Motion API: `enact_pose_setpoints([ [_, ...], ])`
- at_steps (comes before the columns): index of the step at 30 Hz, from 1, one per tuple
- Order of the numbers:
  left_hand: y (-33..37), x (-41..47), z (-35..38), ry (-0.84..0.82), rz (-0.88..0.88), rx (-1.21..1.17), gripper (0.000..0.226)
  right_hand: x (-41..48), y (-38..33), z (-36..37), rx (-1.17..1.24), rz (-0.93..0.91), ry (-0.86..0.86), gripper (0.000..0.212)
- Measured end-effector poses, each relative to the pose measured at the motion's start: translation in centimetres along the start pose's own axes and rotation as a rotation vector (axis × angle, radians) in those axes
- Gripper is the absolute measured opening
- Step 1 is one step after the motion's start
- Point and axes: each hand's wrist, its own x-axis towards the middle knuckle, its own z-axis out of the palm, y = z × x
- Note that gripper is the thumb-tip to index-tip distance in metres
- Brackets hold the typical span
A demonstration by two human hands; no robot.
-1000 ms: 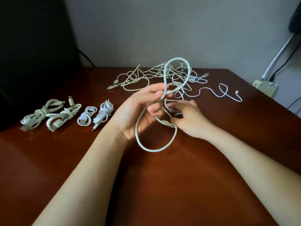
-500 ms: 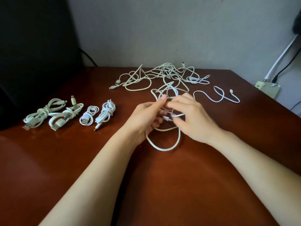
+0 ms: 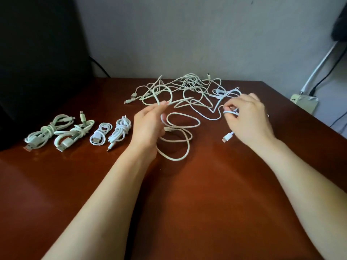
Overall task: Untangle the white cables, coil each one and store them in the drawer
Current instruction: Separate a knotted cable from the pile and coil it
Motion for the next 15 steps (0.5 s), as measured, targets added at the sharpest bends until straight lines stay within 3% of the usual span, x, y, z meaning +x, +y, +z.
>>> enact_pose_setpoints([
  [4,0.2,0.0,-0.4,0.038,0.059,0.008,0.009,0.2,1.8,-0.8,-0.142,0.274,-0.142,0.015],
  [7,0.6,-0.5,-0.2,0.043,0.09,-0.017,0.006,0.1,2.1,-1.7,-0.225,0.357,-0.267,0.026],
  [11,0.7,-0.6,-0.2,0.021,0.12,-0.026,0.007,0.6,0.5,-3.2,-0.09,0.254,-0.458,0.024],
  [15,0.6,-0.4,-0.2,0.051,0.139,-0.053,0.007,0.5,-1.9,-3.9,-0.126,0.055,-0.722,0.032],
])
